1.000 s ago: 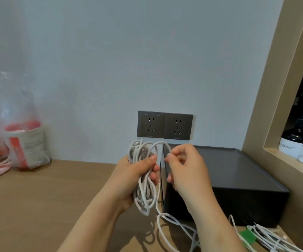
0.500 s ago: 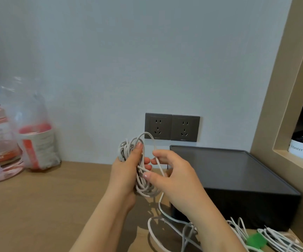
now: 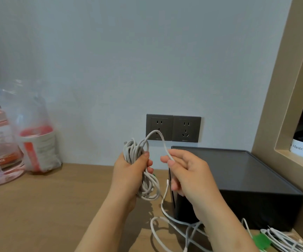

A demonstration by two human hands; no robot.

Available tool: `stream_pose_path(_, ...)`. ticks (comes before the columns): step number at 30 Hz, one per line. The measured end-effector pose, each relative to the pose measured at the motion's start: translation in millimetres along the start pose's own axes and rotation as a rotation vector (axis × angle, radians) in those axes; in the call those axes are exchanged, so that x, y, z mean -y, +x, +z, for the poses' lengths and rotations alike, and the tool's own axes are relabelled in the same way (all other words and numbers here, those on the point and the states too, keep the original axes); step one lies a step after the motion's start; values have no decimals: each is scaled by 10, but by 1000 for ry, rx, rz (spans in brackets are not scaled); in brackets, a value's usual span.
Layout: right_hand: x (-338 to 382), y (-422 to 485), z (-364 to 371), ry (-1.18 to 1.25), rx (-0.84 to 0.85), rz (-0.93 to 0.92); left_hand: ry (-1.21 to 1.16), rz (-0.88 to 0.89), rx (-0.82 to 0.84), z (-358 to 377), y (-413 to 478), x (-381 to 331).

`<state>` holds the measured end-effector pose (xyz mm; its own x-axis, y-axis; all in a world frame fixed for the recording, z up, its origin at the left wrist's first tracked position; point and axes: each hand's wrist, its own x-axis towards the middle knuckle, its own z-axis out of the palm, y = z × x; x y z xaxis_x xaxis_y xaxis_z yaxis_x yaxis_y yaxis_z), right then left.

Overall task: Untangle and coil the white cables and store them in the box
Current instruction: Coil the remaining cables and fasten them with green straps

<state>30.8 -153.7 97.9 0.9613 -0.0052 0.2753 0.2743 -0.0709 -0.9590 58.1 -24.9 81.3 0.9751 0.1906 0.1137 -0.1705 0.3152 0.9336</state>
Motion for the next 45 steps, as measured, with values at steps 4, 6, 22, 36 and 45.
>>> stream_pose_path(4, -24, -5, 57, -85, 129, 17, 15, 14, -50, 15, 7, 8)
stream_pose_path(6, -36, -2, 72, -89, 180, 7, 53, 21, -32, 22, -7, 20)
stream_pose_path(22, -10, -51, 112, -250, 164, -59, -97, 51, -180, -3, 36, 22)
stream_pose_path(36, -88, -39, 134, -303, 108, -168, -260, -106, -76, 22, -21, -39)
stream_pose_path(45, -26, 22, -25, -163, -84, -283, 224, -74, 354, -15, -126, -137)
